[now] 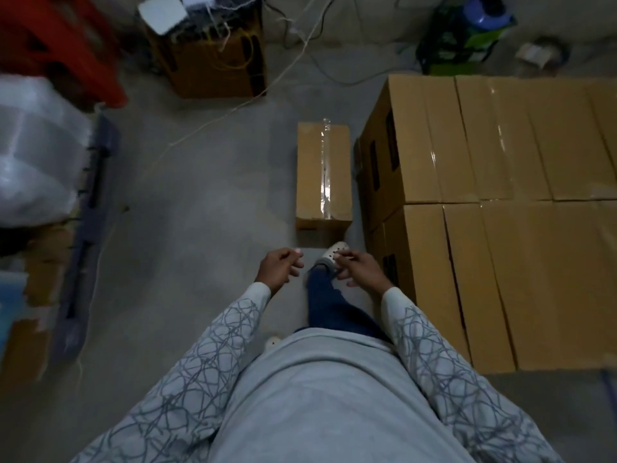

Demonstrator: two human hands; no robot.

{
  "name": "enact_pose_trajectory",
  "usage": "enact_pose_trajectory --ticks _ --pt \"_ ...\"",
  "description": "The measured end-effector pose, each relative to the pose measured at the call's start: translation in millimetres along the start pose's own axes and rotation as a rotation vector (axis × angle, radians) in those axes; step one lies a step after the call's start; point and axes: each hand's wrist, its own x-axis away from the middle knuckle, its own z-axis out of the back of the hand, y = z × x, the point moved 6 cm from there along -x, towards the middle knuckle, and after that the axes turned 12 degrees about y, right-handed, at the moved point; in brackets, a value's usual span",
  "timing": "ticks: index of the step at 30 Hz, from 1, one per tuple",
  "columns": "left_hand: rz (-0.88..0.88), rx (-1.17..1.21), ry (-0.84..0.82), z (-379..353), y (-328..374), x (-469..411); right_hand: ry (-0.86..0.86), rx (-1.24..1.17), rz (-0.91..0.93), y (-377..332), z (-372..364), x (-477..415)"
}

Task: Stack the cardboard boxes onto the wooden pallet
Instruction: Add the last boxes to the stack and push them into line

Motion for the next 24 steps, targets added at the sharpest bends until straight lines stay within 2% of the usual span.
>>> enact_pose_trajectory --ticks 8,15,18,21,24 --pt "0.053 -0.098 -0.035 -28.3 100.4 -134.0 0.068 -0.120 -0.064 -96.5 40.7 -137.3" --pt "0.162 -0.009 0.037 -40.4 166.0 -249.7 0.067 0.041 -0.120 -153.4 48.3 -248.6" --pt "0.276 0.024 0.052 -57.4 149.5 -324.7 0.097 0.155 -0.112 -148.2 33.3 -323.2" --pt "0.391 -0.021 0.053 -92.3 100.8 -426.6 0.090 0.329 -0.064 -108.6 -0.6 -429.3" --pt "0.376 -0.142 0.021 -140.3 38.2 -545.2 0.101 0.458 -0.051 -45.6 -40.7 -551.9"
